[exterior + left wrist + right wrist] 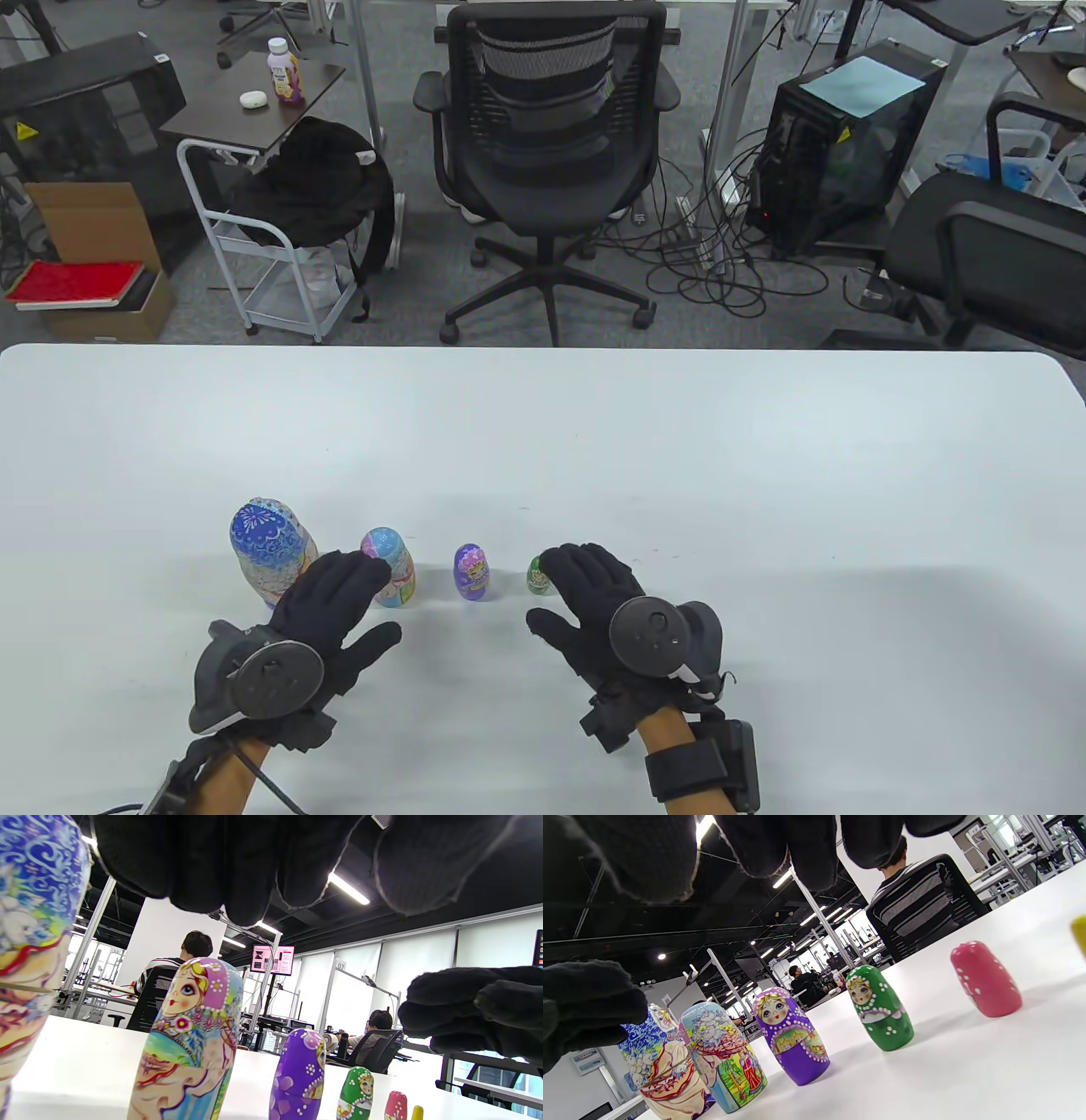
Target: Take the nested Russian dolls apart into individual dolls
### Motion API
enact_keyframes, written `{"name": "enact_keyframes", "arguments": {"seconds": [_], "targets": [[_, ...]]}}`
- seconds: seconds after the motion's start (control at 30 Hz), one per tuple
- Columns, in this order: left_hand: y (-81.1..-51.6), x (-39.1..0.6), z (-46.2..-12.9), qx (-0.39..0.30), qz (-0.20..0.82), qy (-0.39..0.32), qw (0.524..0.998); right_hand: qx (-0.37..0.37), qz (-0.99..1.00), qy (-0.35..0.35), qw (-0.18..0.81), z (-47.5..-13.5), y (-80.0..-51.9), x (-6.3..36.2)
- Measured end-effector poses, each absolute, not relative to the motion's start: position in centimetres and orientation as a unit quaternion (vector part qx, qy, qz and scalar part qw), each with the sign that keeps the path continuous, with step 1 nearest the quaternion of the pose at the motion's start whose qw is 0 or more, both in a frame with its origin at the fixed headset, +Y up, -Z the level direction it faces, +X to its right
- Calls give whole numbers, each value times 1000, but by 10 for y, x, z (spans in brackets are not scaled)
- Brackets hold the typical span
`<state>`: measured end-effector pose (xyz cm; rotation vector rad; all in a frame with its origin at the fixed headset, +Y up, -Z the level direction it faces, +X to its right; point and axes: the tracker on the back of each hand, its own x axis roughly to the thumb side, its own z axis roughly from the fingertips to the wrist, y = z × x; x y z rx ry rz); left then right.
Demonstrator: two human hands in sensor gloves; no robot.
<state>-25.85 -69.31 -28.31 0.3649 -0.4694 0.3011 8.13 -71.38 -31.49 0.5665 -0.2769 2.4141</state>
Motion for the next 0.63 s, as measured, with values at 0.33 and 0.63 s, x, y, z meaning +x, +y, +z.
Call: {"name": "enact_keyframes", "arguments": {"seconds": [0.33, 0.63], "targets": [[-696, -257, -288, 158, 147, -228, 949, 221, 920, -92, 309, -311, -718, 82], [-698, -253, -288, 149, 164, -240, 945, 234, 916, -92, 312, -308, -717, 82]]}}
